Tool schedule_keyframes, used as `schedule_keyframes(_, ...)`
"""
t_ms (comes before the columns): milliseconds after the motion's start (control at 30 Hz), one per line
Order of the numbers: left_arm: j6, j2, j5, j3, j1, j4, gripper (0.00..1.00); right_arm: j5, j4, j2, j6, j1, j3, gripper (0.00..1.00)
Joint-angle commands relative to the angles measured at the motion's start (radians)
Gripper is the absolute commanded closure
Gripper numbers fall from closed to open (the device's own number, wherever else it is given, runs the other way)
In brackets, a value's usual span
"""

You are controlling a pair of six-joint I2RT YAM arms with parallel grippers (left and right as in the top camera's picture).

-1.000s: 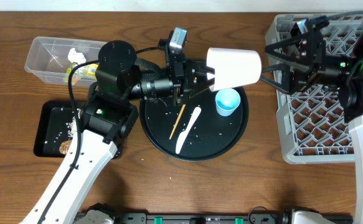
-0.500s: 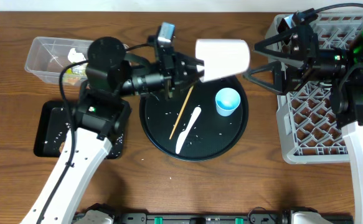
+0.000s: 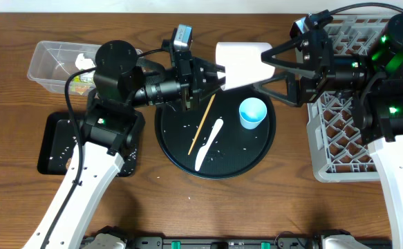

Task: Sort waste into correct bins and load items into the dishwasher rack
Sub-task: 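Close the right gripper on the pink cup held by the left gripper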

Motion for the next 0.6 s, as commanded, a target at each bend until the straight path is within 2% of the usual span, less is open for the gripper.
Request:
schedule_keyframes(0,-0.006,-0.007,0.027,0.006,-0.016,0.013,0.94,0.034,0.002,-0.005,-0.027,0.009,0.011,0.05)
schedule_keyframes(567,-0.018,-0.007,0.038,0.006,-0.021,0.013,0.94,0.043,0.002,0.007,-0.038,0.009,0.011,0.15)
